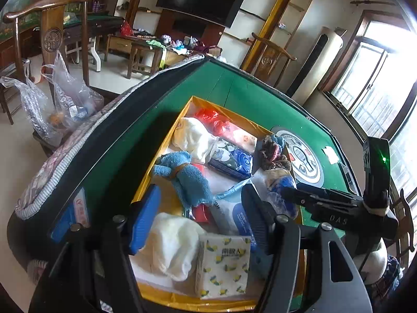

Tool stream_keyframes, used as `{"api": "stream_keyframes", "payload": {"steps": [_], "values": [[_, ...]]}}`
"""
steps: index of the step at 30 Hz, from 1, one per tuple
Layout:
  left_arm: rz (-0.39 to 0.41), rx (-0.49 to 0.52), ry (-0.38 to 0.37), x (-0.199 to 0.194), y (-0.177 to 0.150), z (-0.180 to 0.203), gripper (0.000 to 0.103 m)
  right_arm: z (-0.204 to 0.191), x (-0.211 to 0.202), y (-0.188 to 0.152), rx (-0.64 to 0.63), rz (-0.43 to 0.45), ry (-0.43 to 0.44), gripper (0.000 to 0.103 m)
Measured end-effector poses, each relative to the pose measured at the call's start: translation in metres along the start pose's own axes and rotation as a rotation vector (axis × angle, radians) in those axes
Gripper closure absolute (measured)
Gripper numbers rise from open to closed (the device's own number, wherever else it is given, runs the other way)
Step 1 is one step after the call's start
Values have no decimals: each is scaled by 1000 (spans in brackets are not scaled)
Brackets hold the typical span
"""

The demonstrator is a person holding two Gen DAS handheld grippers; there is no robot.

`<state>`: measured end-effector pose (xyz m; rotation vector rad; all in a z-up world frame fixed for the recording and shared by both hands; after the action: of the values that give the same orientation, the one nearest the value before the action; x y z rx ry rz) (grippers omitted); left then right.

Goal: Organize soft objects
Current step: 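Drop the towel into the tray with the left tool while the right tool carries the wrapped item, then lower the plastic-wrapped blue item into the tray and open the right tool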

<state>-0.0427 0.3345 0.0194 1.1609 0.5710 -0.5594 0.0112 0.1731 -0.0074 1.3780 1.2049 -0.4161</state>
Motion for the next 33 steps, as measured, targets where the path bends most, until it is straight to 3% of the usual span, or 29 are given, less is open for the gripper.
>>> {"api": "stream_keyframes", "payload": {"steps": [7,9,11,13,14,17,18,20,22,28,33], "values": [[68,42,43,-24,-1,14,39,20,-36,-6,56,96,9,53],[120,56,92,-35,1,18,29,27,-47,-14,68,124,7,53],[219,60,196,-57,4,21,18,31,-57,-24,89,144,20,53],[368,59,298,-91,5,29,11,30,-65,-33,114,165,55,51],[428,57,304,-104,3,33,0,29,-70,-40,129,182,76,48],[538,49,213,-128,-3,49,0,22,-77,-54,141,216,101,46],[529,48,175,-125,-3,52,0,20,-78,-59,141,220,107,46],[421,27,98,-104,-3,52,0,8,-78,-71,125,222,116,46],[318,-26,105,-84,-9,45,0,-3,-81,-83,91,238,108,46],[224,19,304,-58,-28,49,0,-29,-86,-112,-20,289,47,39],[240,44,415,-59,-33,53,0,-36,-84,-118,-77,299,-3,39]]}}
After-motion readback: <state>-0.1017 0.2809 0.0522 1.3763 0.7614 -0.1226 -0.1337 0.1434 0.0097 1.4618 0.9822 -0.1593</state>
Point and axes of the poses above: each gripper's, at about its wrist camera, not at the fingertips, and x roughly the way its jaws point, z to its right, y to its top, the point moved 7 cm from there along x, roughly the way its jaws point, and after that the axes turned 5 degrees about x, right-handed, at the moved point
